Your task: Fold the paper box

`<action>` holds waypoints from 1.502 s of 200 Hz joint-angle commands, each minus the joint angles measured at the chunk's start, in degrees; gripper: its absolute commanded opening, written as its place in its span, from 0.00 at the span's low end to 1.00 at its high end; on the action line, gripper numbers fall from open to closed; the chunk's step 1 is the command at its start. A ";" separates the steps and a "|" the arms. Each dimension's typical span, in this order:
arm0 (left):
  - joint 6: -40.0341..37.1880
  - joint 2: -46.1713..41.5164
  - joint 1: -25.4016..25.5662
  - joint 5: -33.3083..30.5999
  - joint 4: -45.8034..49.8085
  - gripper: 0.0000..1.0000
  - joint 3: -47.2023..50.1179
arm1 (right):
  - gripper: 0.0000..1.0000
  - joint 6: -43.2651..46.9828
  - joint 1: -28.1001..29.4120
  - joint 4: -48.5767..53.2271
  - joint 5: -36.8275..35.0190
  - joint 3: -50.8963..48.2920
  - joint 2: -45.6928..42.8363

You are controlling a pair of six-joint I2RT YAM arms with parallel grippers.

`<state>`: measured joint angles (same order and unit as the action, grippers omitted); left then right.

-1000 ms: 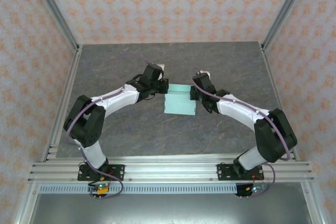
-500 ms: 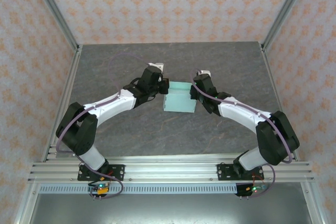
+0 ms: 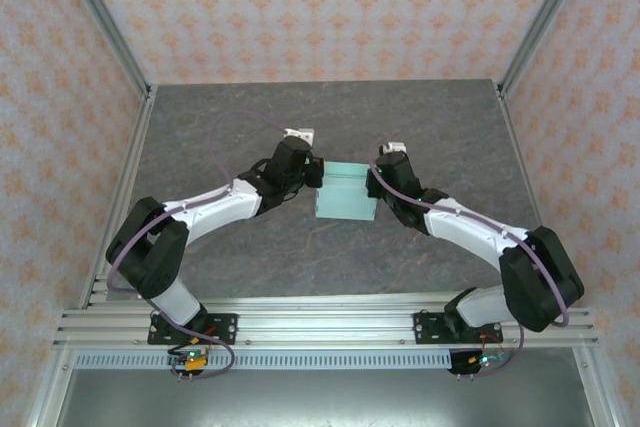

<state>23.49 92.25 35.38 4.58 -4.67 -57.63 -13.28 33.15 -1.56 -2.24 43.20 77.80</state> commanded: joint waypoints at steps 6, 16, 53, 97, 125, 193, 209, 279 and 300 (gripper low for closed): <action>-1.82 -3.44 1.45 -0.52 -5.51 0.05 0.87 | 0.22 0.19 1.31 -4.85 3.01 -0.57 -1.80; -2.10 -3.93 1.45 -0.88 -6.22 0.04 1.26 | 0.22 0.16 1.32 -5.17 3.28 -0.41 -1.84; -3.68 -5.49 1.45 -2.85 -9.69 0.02 3.70 | 0.28 -0.15 1.36 -7.14 3.38 -0.15 -1.95; -5.56 -4.09 1.47 -3.16 -12.59 0.01 6.27 | 0.40 -0.19 1.39 -7.28 4.47 0.04 -2.42; -6.41 -2.80 1.51 -3.06 -14.41 0.00 7.71 | 0.48 -1.87 1.35 -6.36 4.21 -0.31 -3.79; -7.95 -2.83 1.54 -2.71 -13.27 0.00 8.06 | 1.00 -18.62 -0.38 12.18 -0.79 3.56 -11.35; -7.93 -3.02 1.54 -2.69 -12.94 0.00 7.93 | 0.99 -26.59 -1.25 19.22 0.88 6.29 -11.80; -8.24 -1.62 1.54 -3.35 -10.06 0.00 5.84 | 0.99 -67.49 -2.09 40.01 5.26 11.14 -11.56; -7.89 0.45 1.40 -3.52 -7.60 0.01 3.87 | 1.00 -71.80 0.21 31.00 11.63 7.94 -11.23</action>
<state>16.36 90.24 36.75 2.28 -15.46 -50.65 -72.64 31.35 31.35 3.33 52.90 66.06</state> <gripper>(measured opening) 0.045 0.994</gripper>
